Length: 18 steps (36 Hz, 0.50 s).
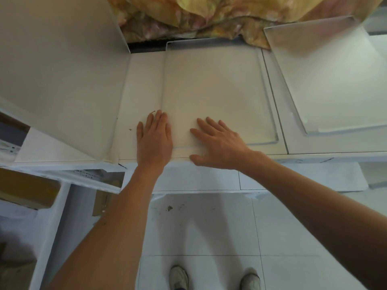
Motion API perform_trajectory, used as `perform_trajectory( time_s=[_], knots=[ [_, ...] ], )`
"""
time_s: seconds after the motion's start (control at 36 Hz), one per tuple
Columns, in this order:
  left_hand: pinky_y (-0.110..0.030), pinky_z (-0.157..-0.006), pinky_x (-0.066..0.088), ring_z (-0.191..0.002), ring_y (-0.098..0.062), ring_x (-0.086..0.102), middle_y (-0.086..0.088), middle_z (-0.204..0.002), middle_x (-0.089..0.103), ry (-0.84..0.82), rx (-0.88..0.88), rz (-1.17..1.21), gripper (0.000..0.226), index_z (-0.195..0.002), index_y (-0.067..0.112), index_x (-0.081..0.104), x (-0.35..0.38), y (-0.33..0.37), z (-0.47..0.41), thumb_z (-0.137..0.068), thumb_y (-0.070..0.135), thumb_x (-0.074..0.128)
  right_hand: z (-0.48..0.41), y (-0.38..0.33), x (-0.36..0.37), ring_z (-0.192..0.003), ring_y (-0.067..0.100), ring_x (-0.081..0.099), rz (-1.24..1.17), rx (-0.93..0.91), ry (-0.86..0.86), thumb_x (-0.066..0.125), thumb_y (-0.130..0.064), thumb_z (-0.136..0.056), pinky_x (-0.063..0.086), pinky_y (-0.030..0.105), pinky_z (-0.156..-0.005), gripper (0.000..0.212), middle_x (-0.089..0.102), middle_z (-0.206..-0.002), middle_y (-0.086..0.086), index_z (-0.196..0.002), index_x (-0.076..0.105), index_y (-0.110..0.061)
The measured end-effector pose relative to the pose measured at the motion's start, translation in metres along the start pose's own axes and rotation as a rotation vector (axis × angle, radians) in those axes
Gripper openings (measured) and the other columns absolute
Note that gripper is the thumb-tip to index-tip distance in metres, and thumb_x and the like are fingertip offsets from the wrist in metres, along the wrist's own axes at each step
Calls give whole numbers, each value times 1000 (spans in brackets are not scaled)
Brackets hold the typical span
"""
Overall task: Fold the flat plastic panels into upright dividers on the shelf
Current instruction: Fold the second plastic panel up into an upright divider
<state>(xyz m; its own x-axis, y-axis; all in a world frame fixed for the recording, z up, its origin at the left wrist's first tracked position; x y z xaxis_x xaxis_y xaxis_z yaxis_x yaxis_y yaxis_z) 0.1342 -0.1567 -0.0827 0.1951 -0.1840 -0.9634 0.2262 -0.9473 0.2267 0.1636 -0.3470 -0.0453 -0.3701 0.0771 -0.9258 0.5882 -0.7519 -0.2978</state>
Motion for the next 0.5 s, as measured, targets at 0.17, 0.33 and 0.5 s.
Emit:
perform_trajectory(
  time_s=[0.17,0.33,0.5],
  knots=[
    [-49,-117,18,-144,-23,26,-4,-152,36,14,23,-26,46,-143,17,36,-2,1,1,-104,34,18,9,49,-10,-149,18,15,39,70,117,20,-52,-101,11,36,-120,58,18,-162,-3,-153,19,-26],
    [-51,-115,24,-140,-27,32,-6,-148,41,65,42,-40,42,-133,15,45,0,3,2,-104,32,21,11,54,11,-150,19,9,121,122,209,14,-46,-101,6,41,-123,55,15,-162,-4,-153,17,-29],
    [-47,-117,22,-139,-30,33,-4,-144,47,40,1,70,48,-126,19,55,2,37,6,-101,38,19,9,55,11,-150,21,11,136,112,200,18,-60,-95,8,44,-122,66,16,-162,-2,-152,20,-28]
  ],
)
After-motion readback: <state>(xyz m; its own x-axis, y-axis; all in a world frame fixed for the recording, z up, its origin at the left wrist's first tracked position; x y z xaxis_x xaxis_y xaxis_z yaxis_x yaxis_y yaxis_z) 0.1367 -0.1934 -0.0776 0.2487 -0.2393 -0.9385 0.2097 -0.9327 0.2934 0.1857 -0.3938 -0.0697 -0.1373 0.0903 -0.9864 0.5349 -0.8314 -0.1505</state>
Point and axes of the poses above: each hand's wrist, its own z-axis away from the middle knuckle, its own x-axis out of the palm, y = z × x, the point moved 1 cm from there along -z, towards the middle knuckle
